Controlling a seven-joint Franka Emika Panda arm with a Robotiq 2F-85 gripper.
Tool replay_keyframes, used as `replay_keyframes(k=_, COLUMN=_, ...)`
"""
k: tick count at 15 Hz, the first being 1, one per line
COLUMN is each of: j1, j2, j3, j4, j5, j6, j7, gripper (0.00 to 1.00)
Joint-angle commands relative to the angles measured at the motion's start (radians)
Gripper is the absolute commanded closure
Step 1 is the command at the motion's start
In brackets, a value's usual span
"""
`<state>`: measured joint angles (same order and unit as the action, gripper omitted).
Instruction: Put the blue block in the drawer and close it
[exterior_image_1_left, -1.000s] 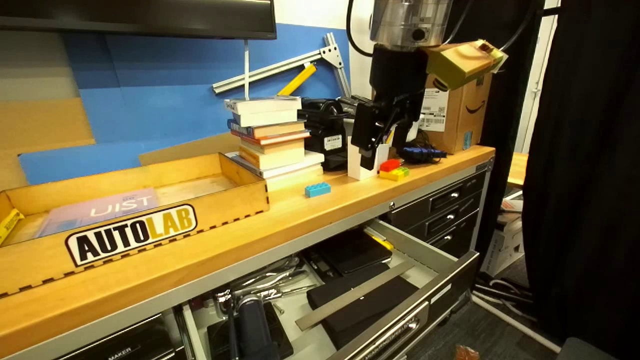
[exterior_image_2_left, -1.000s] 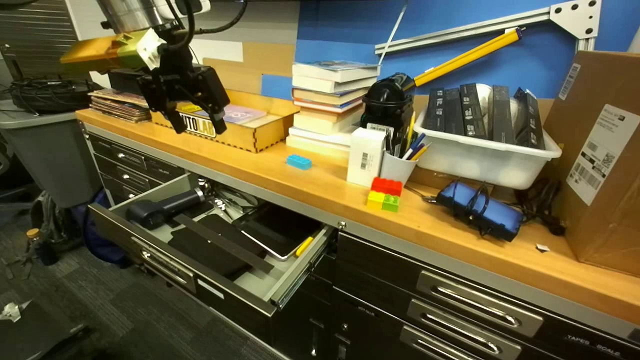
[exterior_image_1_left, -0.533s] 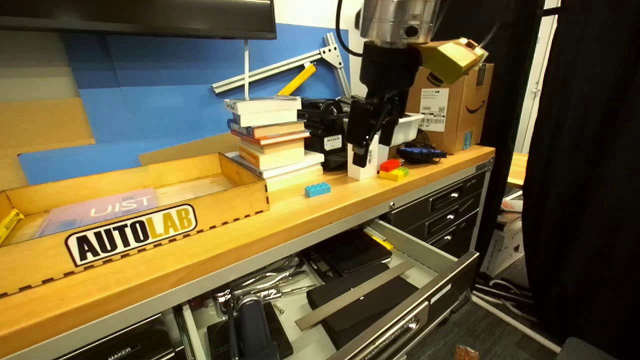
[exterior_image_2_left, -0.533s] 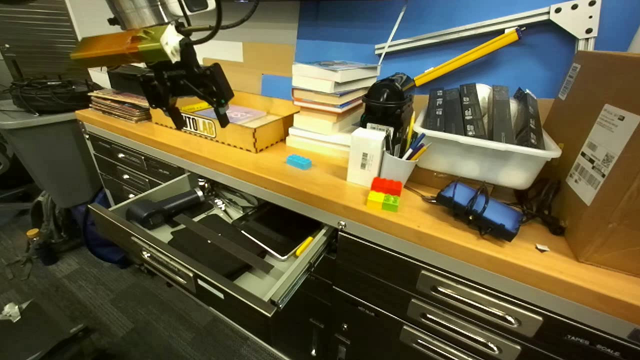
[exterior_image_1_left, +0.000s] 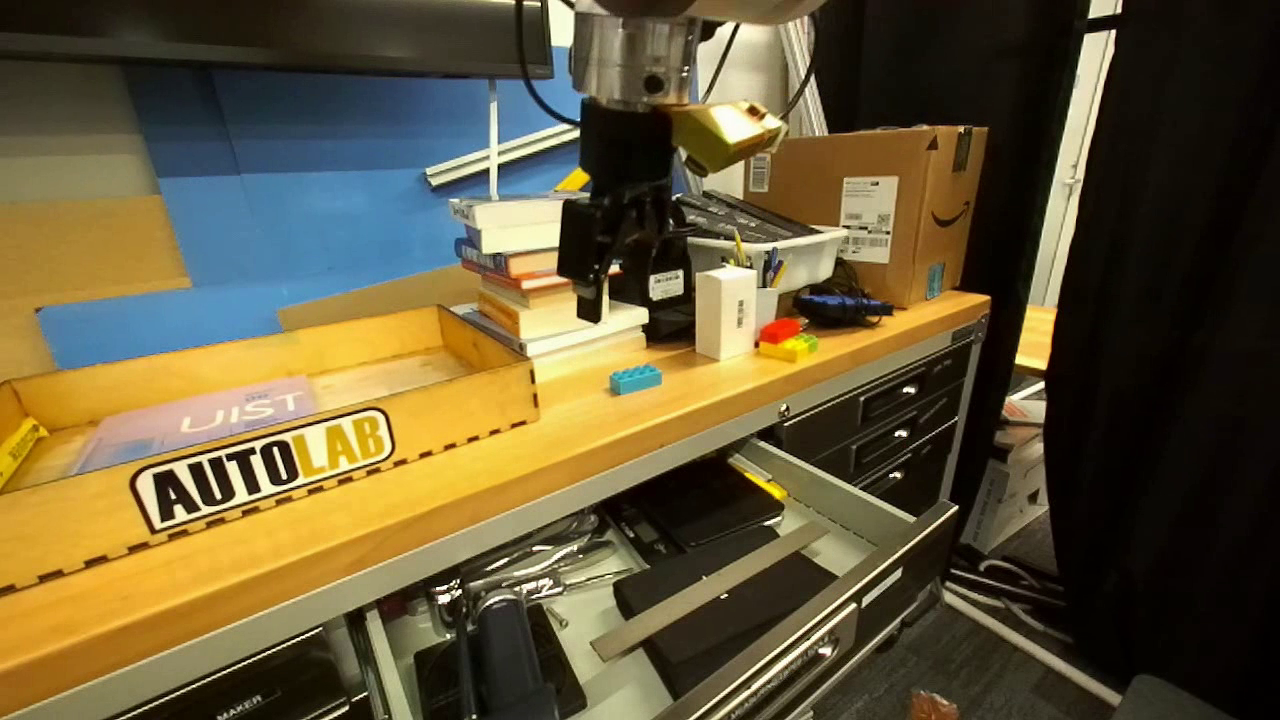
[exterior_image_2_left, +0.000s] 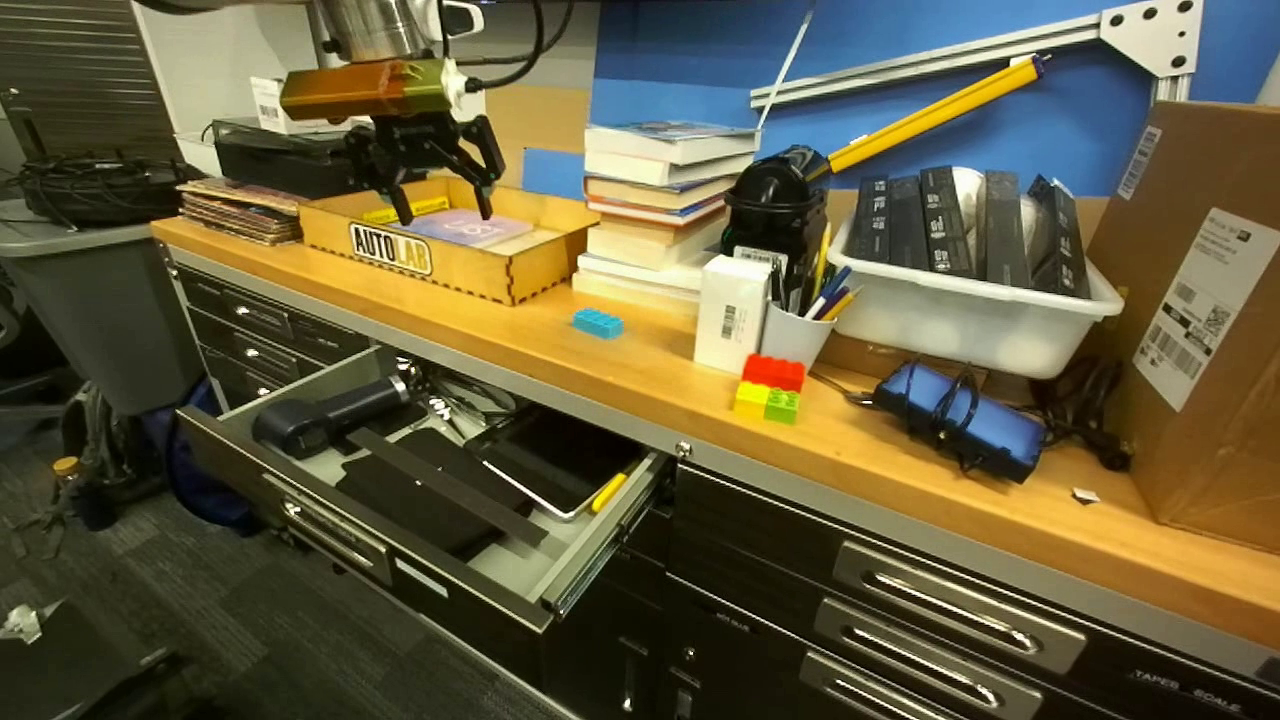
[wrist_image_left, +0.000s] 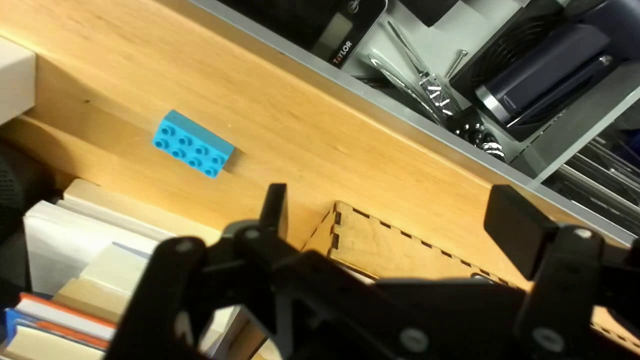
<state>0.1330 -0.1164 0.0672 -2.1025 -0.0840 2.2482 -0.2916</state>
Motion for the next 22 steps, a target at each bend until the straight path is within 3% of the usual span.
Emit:
replay_keyframes(k=1, j1=-0.006, j2=0.183, j3=0.018, j4=0.148, j5=-0.041, j6=0.050, j7=-0.032, gripper=0.00)
replay_keyframes(k=6, j1=-0.013, j2=0.359, j3=0.003, j4=0.275, j5=-0.187, j6=0.120, j7=0.045, gripper=0.00)
replay_keyframes(k=14, j1=-0.077, j2=0.428, j3=-0.015, j4=0.362, j5=-0.175, j6=0.034, j7=-0.070, gripper=0.00)
replay_keyframes(k=17, j1=-0.073, j2=0.441, j3=-0.054, j4=0.343, j5=-0.235, j6=0.144, j7=0.045, gripper=0.00)
replay_keyframes(k=22, j1=-0.065, j2=0.480, j3=-0.083, j4=0.350, j5=-0.286, j6=0.220, j7=0.153, gripper=0.00)
